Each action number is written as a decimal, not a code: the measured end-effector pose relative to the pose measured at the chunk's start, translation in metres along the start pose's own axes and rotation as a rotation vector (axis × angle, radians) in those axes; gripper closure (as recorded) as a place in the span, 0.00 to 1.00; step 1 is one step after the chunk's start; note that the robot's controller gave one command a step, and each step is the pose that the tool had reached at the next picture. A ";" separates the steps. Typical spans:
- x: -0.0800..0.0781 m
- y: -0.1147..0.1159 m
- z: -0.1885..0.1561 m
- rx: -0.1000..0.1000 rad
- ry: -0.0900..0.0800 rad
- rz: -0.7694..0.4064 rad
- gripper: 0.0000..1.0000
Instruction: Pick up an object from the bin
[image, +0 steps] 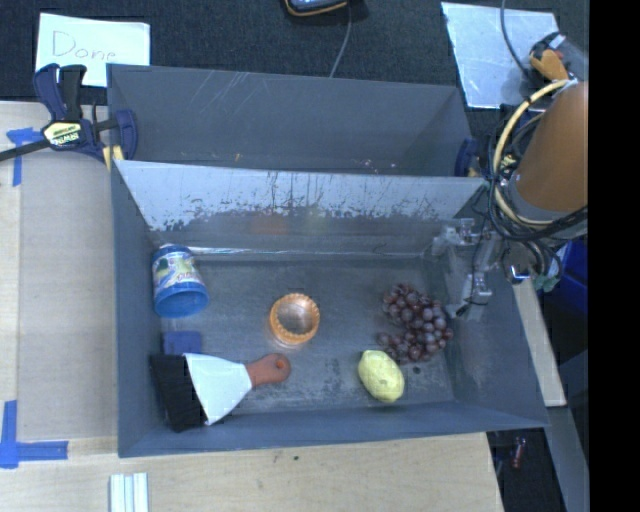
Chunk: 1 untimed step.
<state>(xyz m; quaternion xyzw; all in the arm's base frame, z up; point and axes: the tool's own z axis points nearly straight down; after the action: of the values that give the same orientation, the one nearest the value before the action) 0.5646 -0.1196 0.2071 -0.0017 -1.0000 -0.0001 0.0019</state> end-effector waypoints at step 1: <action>-0.002 0.001 -0.004 0.001 -0.008 -0.003 0.00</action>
Offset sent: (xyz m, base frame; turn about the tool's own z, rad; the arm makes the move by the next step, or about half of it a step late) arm 0.0236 -0.0385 -0.1371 0.1853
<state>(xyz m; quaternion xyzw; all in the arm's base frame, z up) 0.5665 -0.1191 0.2113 0.0000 -1.0000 0.0005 -0.0021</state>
